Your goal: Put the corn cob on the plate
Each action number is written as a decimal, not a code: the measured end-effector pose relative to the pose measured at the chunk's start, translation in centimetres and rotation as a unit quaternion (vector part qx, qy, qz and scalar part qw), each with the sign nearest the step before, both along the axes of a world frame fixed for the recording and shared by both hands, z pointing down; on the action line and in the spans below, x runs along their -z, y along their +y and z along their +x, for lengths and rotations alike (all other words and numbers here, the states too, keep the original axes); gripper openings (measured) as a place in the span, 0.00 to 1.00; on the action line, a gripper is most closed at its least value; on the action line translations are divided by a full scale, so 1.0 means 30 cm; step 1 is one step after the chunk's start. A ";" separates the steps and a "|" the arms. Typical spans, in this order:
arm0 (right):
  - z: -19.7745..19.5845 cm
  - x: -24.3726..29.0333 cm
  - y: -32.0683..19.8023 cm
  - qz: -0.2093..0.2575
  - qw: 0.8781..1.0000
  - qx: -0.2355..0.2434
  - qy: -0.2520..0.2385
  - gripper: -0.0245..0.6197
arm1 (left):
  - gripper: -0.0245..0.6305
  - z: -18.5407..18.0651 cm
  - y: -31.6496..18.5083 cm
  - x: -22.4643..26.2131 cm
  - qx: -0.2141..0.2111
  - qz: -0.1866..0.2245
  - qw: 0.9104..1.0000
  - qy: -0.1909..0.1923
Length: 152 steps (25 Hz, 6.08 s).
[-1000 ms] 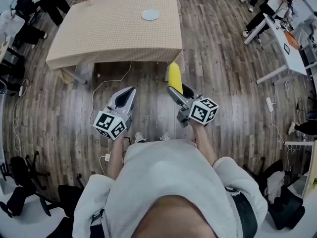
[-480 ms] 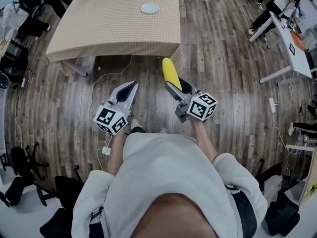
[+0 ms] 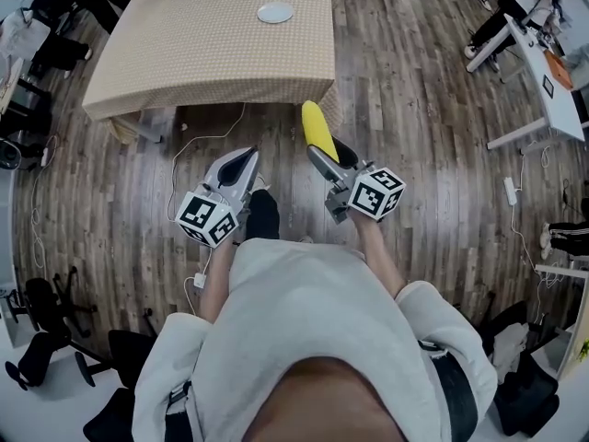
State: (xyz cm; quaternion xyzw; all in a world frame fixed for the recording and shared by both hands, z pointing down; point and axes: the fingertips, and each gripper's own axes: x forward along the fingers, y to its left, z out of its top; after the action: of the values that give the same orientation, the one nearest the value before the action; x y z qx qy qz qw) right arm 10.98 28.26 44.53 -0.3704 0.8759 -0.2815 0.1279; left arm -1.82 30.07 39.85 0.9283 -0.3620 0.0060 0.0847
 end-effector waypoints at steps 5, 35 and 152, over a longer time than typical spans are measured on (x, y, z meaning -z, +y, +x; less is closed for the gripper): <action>0.014 -0.008 -0.103 -0.001 1.000 -0.016 0.004 0.44 | 0.05 0.025 -0.128 -0.006 -0.019 0.002 1.000 0.006; -0.296 0.041 -1.054 -0.015 0.995 -0.093 0.019 0.44 | 0.05 -0.327 -1.147 0.026 -0.083 -0.012 0.996 0.025; -0.265 -0.721 -2.322 -0.042 0.910 0.116 0.396 0.44 | 0.05 -0.205 -2.064 -0.581 -0.003 -0.226 0.974 0.023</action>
State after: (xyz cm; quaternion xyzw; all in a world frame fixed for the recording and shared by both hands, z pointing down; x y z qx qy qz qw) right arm 3.02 -41.42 66.15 -0.3520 0.8790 -0.1609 -0.2785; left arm -7.97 -31.85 57.28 0.8860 -0.3465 0.0668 0.3009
